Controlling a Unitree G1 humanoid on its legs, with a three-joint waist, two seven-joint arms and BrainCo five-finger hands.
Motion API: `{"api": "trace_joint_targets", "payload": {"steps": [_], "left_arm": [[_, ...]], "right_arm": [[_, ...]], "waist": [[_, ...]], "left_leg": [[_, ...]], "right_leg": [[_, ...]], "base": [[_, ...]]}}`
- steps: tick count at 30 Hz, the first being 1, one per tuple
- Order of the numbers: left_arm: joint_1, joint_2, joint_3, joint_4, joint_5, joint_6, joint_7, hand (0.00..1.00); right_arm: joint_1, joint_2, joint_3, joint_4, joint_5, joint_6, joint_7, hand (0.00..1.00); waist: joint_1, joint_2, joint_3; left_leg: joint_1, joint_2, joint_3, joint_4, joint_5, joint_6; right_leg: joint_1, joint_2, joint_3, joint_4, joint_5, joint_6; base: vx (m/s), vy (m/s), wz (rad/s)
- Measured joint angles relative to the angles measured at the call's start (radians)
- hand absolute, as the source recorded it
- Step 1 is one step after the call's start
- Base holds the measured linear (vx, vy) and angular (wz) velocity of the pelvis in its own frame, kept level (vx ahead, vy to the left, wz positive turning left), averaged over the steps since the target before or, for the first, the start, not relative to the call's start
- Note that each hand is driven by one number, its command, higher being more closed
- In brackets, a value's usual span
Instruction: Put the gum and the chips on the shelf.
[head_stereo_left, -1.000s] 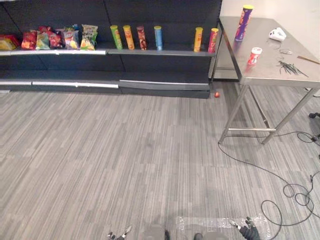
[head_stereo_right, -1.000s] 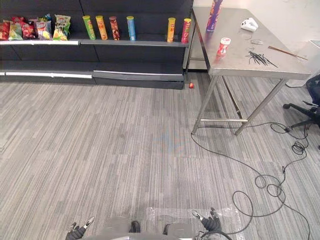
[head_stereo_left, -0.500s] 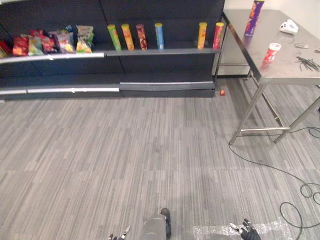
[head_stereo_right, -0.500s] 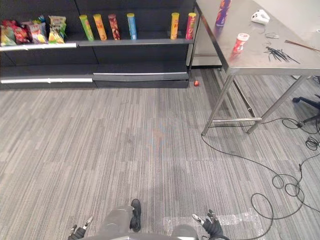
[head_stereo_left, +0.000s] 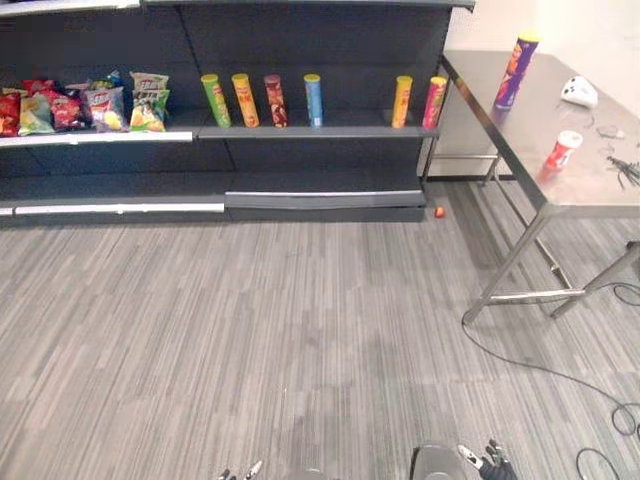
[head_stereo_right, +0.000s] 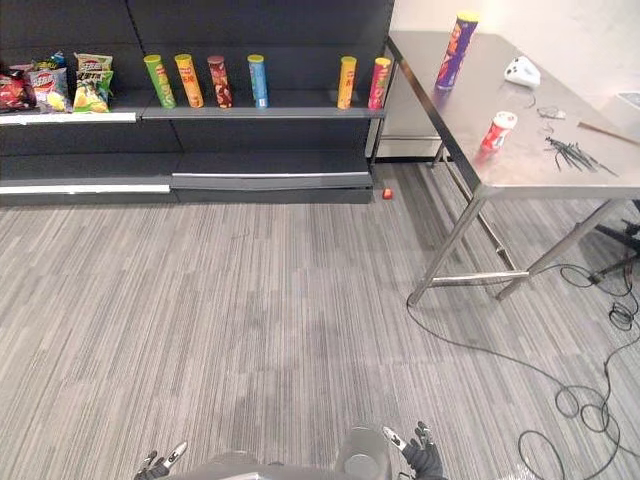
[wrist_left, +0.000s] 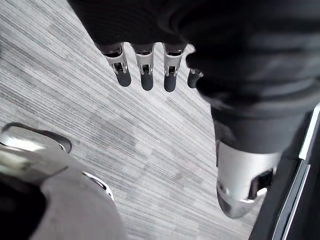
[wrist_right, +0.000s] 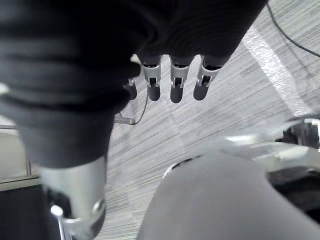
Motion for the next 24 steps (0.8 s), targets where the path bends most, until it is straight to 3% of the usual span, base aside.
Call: {"api": "trace_joint_targets", "payload": {"steps": [3, 4, 5, 6, 7, 8, 10, 11, 12, 14, 15, 16, 17, 19, 20, 23, 24], "left_arm": [[-0.005, -0.009, -0.007, 0.002, 0.0, 0.008, 0.0, 0.0], [-0.006, -0.011, -0.007, 0.002, 0.0, 0.009, 0.001, 0.0], [-0.006, -0.013, -0.006, 0.002, -0.001, 0.008, 0.001, 0.0], [-0.004, -0.013, -0.005, 0.002, 0.0, 0.006, 0.001, 0.0], [-0.001, -0.016, -0.001, 0.001, 0.0, 0.005, 0.0, 0.0], [0.002, -0.022, 0.013, 0.001, -0.001, 0.004, 0.0, 0.0], [-0.001, -0.04, 0.02, 0.002, 0.0, 0.007, 0.0, 0.0], [-0.004, -0.052, 0.028, 0.002, 0.0, 0.006, 0.0, 0.0], [-0.005, -0.072, 0.047, 0.0, 0.0, 0.005, 0.001, 0.0], [-0.004, -0.073, 0.056, 0.0, 0.0, 0.007, -0.003, 0.0], [-0.001, -0.073, 0.063, -0.001, -0.001, 0.012, -0.02, 0.0], [0.001, -0.077, 0.071, -0.001, -0.001, 0.017, -0.037, 0.0], [0.002, -0.077, 0.076, -0.001, -0.002, 0.019, -0.04, 0.0], [0.003, -0.081, 0.095, -0.002, -0.014, 0.018, -0.049, 0.0], [0.003, -0.081, 0.094, -0.005, -0.017, 0.018, -0.048, 0.0], [0.009, -0.096, 0.095, -0.028, -0.039, 0.01, -0.034, 0.0], [0.011, -0.099, 0.096, -0.042, -0.046, 0.006, -0.027, 0.0]], "right_arm": [[0.003, -0.002, 0.0, -0.035, 0.001, -0.024, 0.0, 0.0], [0.004, 0.002, 0.0, -0.035, 0.001, -0.03, 0.0, 0.0], [0.011, 0.005, 0.0, -0.036, 0.001, -0.038, -0.001, 0.0], [0.013, 0.007, 0.0, -0.04, 0.0, -0.039, -0.001, 0.0], [0.022, 0.009, 0.001, -0.049, -0.001, -0.038, -0.001, 0.0], [0.039, 0.013, 0.0, -0.069, 0.0, -0.033, -0.001, 0.0], [0.037, -0.002, -0.001, -0.079, 0.0, -0.02, -0.003, 0.0], [0.038, -0.009, -0.002, -0.08, 0.002, -0.012, -0.003, 0.0], [0.036, -0.02, -0.001, -0.082, 0.003, -0.002, -0.005, 0.0], [0.035, -0.02, 0.0, -0.088, 0.003, 0.007, -0.008, 0.0], [0.036, -0.023, 0.003, -0.109, -0.001, 0.025, -0.009, 0.0], [0.04, -0.025, 0.005, -0.12, -0.001, 0.034, -0.01, 0.0], [0.041, -0.029, 0.005, -0.124, -0.001, 0.037, -0.012, 0.0], [0.041, -0.035, 0.015, -0.126, -0.001, 0.042, -0.018, 0.0], [0.039, -0.035, 0.021, -0.126, 0.0, 0.042, -0.023, 0.0], [0.026, -0.033, 0.028, -0.131, 0.022, 0.043, -0.024, 0.0], [0.019, -0.03, 0.033, -0.133, 0.046, 0.043, -0.023, 0.0]], "waist": [[-0.02, 0.024, 0.016], [-0.02, 0.026, 0.018], [-0.018, 0.025, 0.02], [-0.018, 0.024, 0.02], [-0.018, 0.023, 0.02], [-0.021, 0.02, 0.018], [-0.021, 0.037, 0.015], [-0.019, 0.048, 0.012], [-0.012, 0.063, 0.008], [-0.014, 0.063, 0.007], [-0.015, 0.067, 0.006], [-0.019, 0.076, 0.001], [-0.019, 0.072, 0.003], [-0.015, 0.075, 0.003], [-0.013, 0.072, 0.002], [0.004, 0.069, 0.001], [0.016, 0.066, 0.002]], "left_leg": [[0.055, 0.06, -0.001, -0.021, 0.0, 0.0], [0.065, 0.068, -0.001, -0.022, 0.0, 0.0], [0.096, 0.077, -0.003, -0.028, -0.002, -0.004], [0.115, 0.077, -0.004, -0.037, -0.011, -0.02], [0.137, 0.078, -0.008, -0.038, -0.032, -0.057], [0.172, 0.08, -0.035, -0.045, -0.07, -0.115], [0.199, 0.107, -0.057, -0.043, -0.083, -0.143], [0.193, 0.125, -0.058, -0.01, -0.07, -0.163], [0.174, 0.159, -0.058, 0.061, -0.03, -0.195], [0.143, 0.18, -0.07, 0.16, 0.026, -0.217], [0.087, 0.199, -0.094, 0.307, 0.094, -0.226], [-0.001, 0.222, -0.124, 0.492, 0.227, -0.259], [-0.051, 0.238, -0.139, 0.592, 0.256, -0.279], [-0.215, 0.277, -0.122, 0.888, 0.193, -0.264], [-0.244, 0.276, -0.111, 0.91, 0.169, -0.255], [-0.35, 0.264, -0.052, 0.792, 0.09, -0.22], [-0.367, 0.253, -0.028, 0.664, 0.075, -0.212]], "right_leg": [[-0.065, 0.089, -0.045, -0.305, 0.018, 0.015], [-0.073, 0.096, -0.042, -0.376, 0.038, 0.019], [-0.081, 0.103, -0.027, -0.561, 0.125, 0.021], [-0.077, 0.101, -0.009, -0.654, 0.171, 0.025], [-0.077, 0.09, 0.0, -0.695, 0.196, 0.034], [-0.081, 0.073, 0.002, -0.684, 0.227, 0.024], [-0.098, 0.071, -0.022, -0.598, 0.296, 0.002], [-0.099, 0.077, -0.031, -0.566, 0.29, -0.008], [-0.094, 0.099, -0.046, -0.522, 0.239, -0.04], [-0.085, 0.118, -0.049, -0.483, 0.179, -0.052], [-0.06, 0.137, -0.052, -0.474, 0.14, -0.06], [-0.022, 0.159, -0.051, -0.484, 0.112, -0.07], [0.002, 0.172, -0.051, -0.498, 0.102, -0.073], [0.111, 0.196, -0.052, -0.541, 0.065, -0.098], [0.14, 0.196, -0.052, -0.553, 0.056, -0.1], [0.248, 0.196, -0.043, -0.623, 0.047, -0.077], [0.275, 0.195, -0.031, -0.646, 0.045, -0.072]], "base": [[0.45, -0.079, 0.08], [0.39, -0.115, 0.12], [0.4, -0.153, 0.16], [0.41, -0.17, 0.28], [0.45, -0.202, 0.45], [0.4, -0.189, 0.44], [0.47, -0.247, 0.33], [0.62, -0.369, 0.15], [0.51, -0.327, -0.02], [0.54, -0.352, -0.16], [0.44, -0.288, -0.19], [0.4, -0.233, -0.18], [0.39, -0.178, -0.14], [0.43, -0.162, -0.06], [0.34, -0.122, 0.03], [0.29, -0.074, -0.1], [0.33, 0.026, -0.27]]}}
